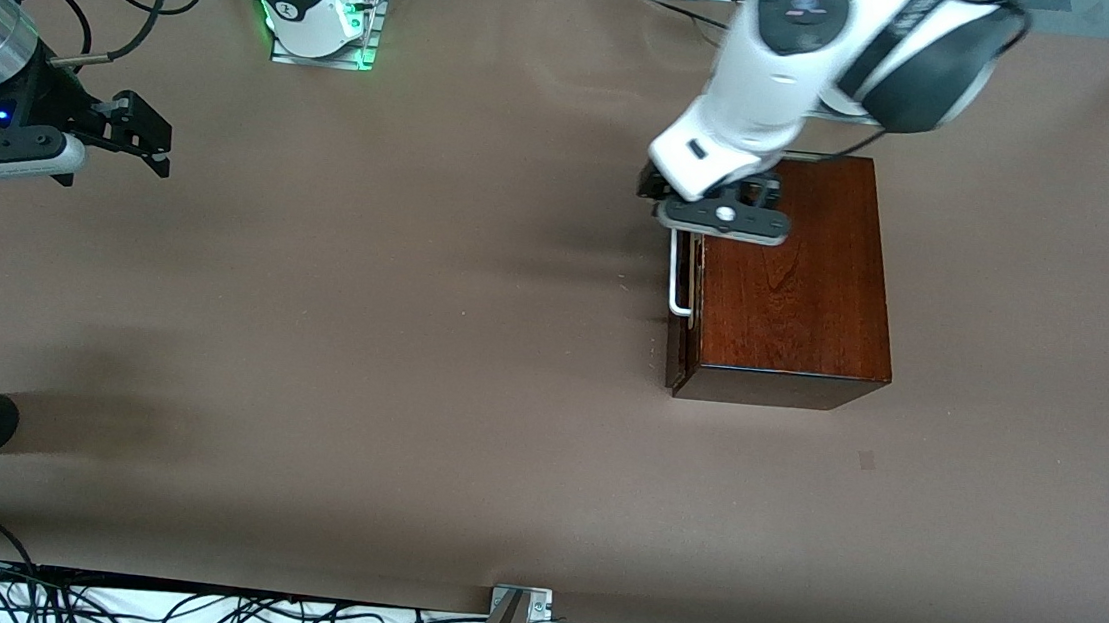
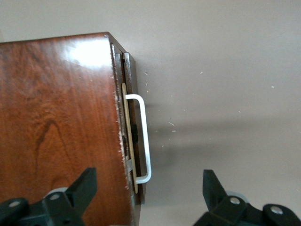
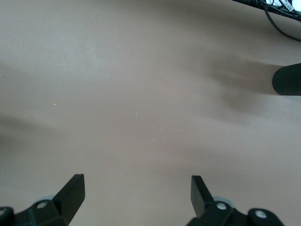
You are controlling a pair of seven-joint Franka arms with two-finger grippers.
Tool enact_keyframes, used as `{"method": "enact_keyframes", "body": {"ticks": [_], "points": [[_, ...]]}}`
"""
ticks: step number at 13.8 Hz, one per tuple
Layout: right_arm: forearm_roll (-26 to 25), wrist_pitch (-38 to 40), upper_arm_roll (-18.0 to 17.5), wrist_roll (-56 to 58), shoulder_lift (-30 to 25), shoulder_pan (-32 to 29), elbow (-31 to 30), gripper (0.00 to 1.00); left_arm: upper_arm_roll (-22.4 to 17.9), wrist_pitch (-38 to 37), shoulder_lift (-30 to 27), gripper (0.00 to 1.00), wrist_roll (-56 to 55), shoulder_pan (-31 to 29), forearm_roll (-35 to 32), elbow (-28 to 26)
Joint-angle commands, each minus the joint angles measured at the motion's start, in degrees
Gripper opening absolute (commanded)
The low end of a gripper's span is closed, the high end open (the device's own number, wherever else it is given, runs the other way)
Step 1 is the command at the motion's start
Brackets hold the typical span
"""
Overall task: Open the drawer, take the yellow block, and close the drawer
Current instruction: 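Reach the left gripper to the white drawer handle of the box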
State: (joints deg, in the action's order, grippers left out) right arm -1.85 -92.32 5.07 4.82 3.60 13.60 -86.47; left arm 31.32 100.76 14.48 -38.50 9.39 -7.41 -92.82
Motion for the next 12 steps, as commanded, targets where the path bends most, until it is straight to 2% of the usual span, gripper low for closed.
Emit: {"method": "enact_keyframes", "body": {"ticks": [1, 3, 8, 12], "points": [[-0.70, 1.00, -0.50, 0.10, 0.35, -0.51, 1.04, 1.00, 0.24, 0.40, 4.32, 1.00, -5.96, 3.87, -6.37, 1.07], [-0.70, 1.00, -0.50, 0.10, 0.35, -0.51, 1.04, 1.00, 0.24, 2.32, 5.47, 1.00, -7.03, 4.85, -7.53, -0.50], [-0.70, 1.00, -0.50, 0.02, 0.26, -0.51, 1.04, 1.00, 0.15, 13.22, 5.47, 1.00, -10.46, 5.12, -9.27, -9.11], [-0.70, 1.00, -0.50, 0.10, 0.26, -0.51, 1.04, 1.00, 0.06, 13.67, 6.70, 1.00, -12.65, 5.20, -12.44, -10.18]]}}
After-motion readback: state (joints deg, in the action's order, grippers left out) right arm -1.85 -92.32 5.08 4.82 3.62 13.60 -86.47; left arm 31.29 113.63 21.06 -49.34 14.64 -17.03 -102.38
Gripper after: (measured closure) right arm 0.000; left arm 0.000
